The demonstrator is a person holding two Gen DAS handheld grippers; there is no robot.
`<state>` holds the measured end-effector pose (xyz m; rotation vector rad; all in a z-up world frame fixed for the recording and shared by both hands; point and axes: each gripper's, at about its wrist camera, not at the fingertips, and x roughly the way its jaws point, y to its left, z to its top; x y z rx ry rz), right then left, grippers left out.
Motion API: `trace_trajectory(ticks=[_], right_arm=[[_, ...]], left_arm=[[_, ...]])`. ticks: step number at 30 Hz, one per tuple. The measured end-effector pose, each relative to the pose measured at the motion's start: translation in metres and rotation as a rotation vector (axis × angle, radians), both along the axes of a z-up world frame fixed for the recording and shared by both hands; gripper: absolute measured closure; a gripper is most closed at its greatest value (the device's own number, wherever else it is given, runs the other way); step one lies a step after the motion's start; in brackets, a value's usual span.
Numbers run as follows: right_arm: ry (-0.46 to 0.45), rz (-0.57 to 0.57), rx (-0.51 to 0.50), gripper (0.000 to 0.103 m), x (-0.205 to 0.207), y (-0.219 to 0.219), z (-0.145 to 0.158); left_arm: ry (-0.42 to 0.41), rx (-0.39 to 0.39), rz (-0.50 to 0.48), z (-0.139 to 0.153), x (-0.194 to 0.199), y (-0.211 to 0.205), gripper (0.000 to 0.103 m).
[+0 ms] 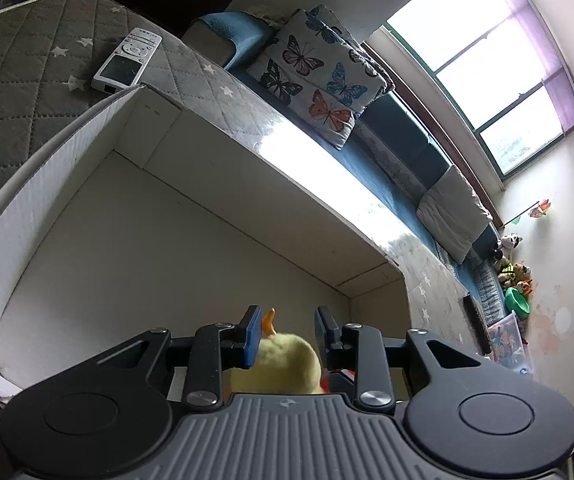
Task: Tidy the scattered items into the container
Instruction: 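Carry the plush chick with the right tool into the box and release, then move the right tool back out to the rubber ducks beside the box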
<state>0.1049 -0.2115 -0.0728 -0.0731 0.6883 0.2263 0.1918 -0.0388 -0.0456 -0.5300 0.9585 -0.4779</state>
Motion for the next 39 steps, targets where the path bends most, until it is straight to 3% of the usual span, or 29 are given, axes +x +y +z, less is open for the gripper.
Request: trace_trajectory(ticks=[4, 11, 18, 39], right_arm=[[-0.013, -0.003, -0.002, 0.051, -0.008, -0.001, 0.005], [-0.056, -0.010, 0.015, 0.048, -0.026, -0.007, 0.016], [-0.085, -0.013, 0.021, 0.035, -0.050, -0.008, 0.021], [-0.098, -0.028, 0.045, 0.024, -0.132, 0.001, 0.015]], left_arm=[[-0.017, 0.010, -0.008, 0.005, -0.005, -0.001, 0.072], [-0.062, 0.024, -0.011, 0.018, -0.021, 0.001, 0.071], [-0.103, 0.039, -0.012, 0.030, -0.049, 0.007, 0.071], [-0.134, 0.078, 0.009, 0.030, -0.138, 0.033, 0.070]])
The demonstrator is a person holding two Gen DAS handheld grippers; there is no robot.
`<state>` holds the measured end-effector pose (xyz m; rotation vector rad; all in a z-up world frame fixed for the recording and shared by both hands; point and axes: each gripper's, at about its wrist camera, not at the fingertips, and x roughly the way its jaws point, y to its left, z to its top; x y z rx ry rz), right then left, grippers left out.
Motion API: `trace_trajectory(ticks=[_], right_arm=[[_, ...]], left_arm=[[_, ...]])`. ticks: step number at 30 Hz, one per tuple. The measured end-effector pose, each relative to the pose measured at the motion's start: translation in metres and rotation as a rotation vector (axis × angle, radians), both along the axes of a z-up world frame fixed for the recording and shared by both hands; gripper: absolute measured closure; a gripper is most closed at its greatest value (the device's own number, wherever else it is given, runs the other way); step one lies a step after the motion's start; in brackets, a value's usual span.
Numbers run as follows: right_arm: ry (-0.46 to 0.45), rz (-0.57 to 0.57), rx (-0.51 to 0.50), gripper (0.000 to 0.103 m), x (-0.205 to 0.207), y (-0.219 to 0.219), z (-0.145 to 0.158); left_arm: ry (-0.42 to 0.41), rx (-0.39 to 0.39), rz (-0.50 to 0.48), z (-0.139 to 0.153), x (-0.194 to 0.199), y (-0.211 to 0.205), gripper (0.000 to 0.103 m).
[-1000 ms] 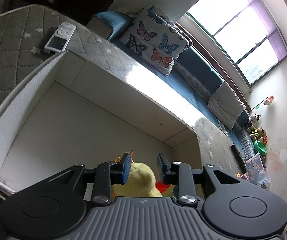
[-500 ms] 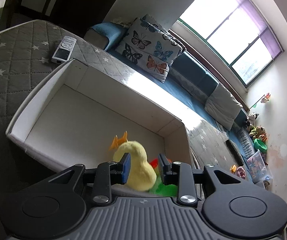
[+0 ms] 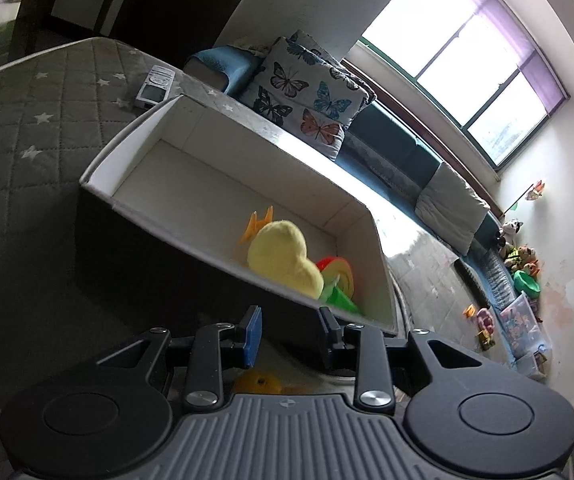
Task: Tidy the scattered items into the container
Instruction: 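Move the right tool back out to the rubber ducks beside the box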
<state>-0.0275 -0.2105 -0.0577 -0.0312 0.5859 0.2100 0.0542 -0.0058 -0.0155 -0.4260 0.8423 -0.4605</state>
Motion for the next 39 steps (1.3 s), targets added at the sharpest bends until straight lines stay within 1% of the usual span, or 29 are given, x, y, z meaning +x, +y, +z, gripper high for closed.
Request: trace_trajectory(ticks=[7, 11, 18, 27, 34, 39], right_arm=[[0.002, 0.006, 0.008, 0.020, -0.019, 0.003, -0.003], [0.008, 0.008, 0.019, 0.019, -0.027, 0.006, -0.006], [0.011, 0.028, 0.017, 0.017, -0.040, 0.014, -0.010], [0.035, 0.041, 0.048, 0.016, -0.048, 0.020, -0.023], [0.036, 0.053, 0.057, 0.016, -0.050, 0.022, -0.027], [0.031, 0.084, 0.043, 0.016, -0.047, 0.029, -0.027]], left_arm=[[-0.003, 0.024, 0.000, -0.003, -0.022, 0.004, 0.070], [0.002, 0.033, 0.005, -0.006, -0.032, 0.008, 0.070], [0.008, 0.041, 0.033, -0.012, -0.047, 0.020, 0.070], [-0.005, 0.074, 0.065, -0.015, -0.063, 0.035, 0.070], [-0.014, 0.069, 0.086, -0.014, -0.070, 0.048, 0.070], [-0.008, 0.069, 0.098, -0.015, -0.071, 0.054, 0.070]])
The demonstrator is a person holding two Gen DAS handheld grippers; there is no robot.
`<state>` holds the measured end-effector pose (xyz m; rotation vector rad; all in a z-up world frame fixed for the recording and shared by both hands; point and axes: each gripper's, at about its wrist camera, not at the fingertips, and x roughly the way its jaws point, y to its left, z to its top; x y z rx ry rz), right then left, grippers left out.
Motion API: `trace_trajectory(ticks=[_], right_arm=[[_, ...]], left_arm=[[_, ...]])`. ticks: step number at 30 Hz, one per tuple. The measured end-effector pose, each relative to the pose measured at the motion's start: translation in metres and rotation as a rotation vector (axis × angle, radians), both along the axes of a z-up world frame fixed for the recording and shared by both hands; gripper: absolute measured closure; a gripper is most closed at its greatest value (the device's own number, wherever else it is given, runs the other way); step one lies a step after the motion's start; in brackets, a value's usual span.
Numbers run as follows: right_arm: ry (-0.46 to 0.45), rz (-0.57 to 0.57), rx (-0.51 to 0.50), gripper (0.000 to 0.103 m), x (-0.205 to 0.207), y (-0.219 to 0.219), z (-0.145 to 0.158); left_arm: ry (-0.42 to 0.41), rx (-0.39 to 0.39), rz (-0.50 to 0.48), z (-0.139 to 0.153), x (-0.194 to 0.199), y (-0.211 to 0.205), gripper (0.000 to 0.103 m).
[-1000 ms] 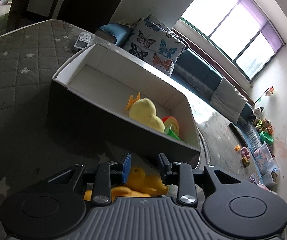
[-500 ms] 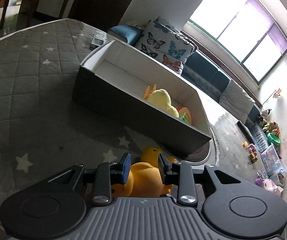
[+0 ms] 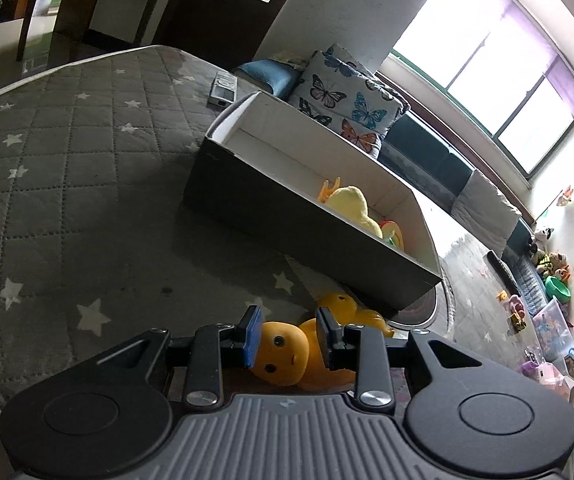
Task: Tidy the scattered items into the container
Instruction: 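Move the right tool back out to the rubber ducks beside the box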
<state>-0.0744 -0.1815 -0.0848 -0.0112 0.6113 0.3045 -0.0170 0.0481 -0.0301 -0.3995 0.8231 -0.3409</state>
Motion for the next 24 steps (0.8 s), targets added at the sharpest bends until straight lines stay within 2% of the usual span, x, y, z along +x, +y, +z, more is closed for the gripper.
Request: trace_trajectory(ticks=[17, 24], right_arm=[[0.008, 0.115, -0.048, 0.016, 0.017, 0.024, -0.011], [0.001, 0.154, -0.066, 0.016, 0.007, 0.031, -0.009]], left_arm=[[0.044, -0.009, -0.021, -0.012, 0.005, 0.004, 0.070], [0.055, -0.030, -0.022, -0.016, 0.009, 0.009, 0.071]])
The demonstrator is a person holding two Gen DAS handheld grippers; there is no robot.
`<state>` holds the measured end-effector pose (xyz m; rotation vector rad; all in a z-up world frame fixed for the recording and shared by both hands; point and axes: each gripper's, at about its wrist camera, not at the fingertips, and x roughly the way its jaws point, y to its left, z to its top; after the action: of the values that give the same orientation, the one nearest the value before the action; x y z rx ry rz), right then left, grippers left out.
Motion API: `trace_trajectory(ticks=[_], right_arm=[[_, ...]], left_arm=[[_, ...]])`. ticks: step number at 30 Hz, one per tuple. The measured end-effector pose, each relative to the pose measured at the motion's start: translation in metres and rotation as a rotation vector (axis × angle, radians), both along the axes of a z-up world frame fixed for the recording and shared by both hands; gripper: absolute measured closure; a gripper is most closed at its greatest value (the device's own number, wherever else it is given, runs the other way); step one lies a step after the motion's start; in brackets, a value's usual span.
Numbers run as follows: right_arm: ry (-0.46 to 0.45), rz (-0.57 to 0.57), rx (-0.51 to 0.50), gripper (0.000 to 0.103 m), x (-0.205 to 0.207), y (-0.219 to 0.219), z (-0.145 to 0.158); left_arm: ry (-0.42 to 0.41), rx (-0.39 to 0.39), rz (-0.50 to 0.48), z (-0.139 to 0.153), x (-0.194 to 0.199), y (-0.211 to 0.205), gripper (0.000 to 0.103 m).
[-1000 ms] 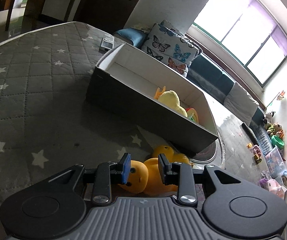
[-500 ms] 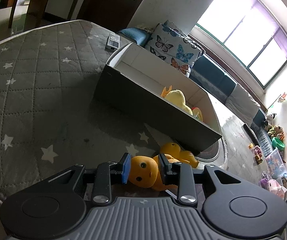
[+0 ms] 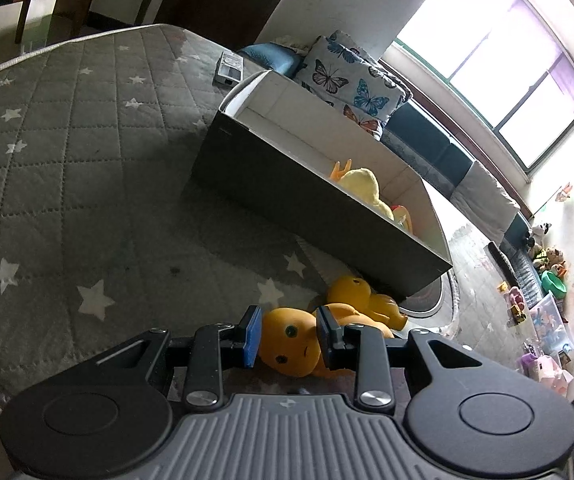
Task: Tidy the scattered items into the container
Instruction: 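Move the right tool back out to the rubber ducks beside the box, then close the right tool on the large orange rubber duck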
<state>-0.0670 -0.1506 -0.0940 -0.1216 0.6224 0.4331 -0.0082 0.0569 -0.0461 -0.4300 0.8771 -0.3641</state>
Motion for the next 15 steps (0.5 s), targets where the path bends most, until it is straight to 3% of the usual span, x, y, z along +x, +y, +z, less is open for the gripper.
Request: trace_trajectory(ticks=[10, 15], right_arm=[[0.018, 0.093, -0.058, 0.016, -0.017, 0.006, 0.003], [0.008, 0.057, -0.058, 0.017, -0.012, 0.002, 0.003]], left_arm=[[0.020, -0.036, 0.017, -0.001, 0.005, 0.006, 0.072], [0.025, -0.055, 0.020, -0.001, 0.005, 0.007, 0.070]])
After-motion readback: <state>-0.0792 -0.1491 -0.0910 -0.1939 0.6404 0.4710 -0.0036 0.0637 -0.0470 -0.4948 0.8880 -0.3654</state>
